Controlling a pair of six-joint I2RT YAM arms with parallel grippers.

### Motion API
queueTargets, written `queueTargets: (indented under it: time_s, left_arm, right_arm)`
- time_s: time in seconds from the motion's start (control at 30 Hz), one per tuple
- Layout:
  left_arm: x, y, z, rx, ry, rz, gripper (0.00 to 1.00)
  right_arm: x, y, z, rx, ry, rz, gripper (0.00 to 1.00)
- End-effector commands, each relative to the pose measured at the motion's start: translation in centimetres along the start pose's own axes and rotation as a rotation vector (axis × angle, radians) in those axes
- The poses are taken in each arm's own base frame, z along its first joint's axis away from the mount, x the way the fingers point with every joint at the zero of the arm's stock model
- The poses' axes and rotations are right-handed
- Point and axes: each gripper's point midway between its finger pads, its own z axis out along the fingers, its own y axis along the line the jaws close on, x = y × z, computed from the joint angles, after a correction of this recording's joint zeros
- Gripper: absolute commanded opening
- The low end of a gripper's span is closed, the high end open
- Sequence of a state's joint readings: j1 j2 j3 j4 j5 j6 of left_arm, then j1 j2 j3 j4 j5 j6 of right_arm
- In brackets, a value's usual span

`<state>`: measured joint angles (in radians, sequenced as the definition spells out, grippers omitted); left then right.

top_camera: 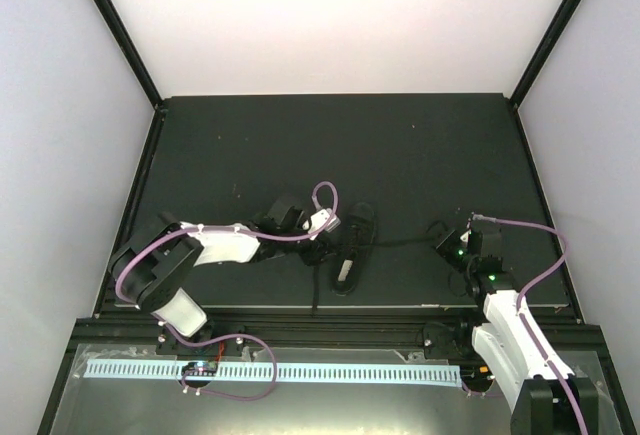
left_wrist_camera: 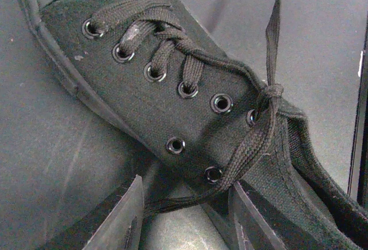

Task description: Tie the shoes

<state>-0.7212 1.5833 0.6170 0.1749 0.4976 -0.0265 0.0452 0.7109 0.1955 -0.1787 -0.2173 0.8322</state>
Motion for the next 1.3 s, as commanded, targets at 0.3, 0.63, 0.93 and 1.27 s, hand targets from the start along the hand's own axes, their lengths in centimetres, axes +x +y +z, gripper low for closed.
queueTargets:
  time_s: [0.3, 0.63, 0.93, 1.27]
  left_arm:
    - [-2.7, -2.0, 0.2, 0.114, -0.082, 0.068, 0.09]
    - [-5.7, -5.2, -2.5, 0.159, -0.209, 0.152, 0.01]
    - [-5.6, -6.0, -1.9, 0.177, -0.205, 0.179, 0.01]
    - [-5.1, -5.2, -1.6, 0.140, -0.189, 0.174, 0.01]
  right_arm:
    - [-1.0, 1.0, -0.2, -0.027, -0.028, -0.024, 0.02]
    - [-5.5, 6.8, -0.5, -0.111, -0.060, -0.158, 0.02]
    - [-2.6, 21.8, 4.3, -0.270, 0.197, -0.435, 0.02]
    - [3.7, 24.4, 4.2, -0.351, 0.352, -0.537, 0.78]
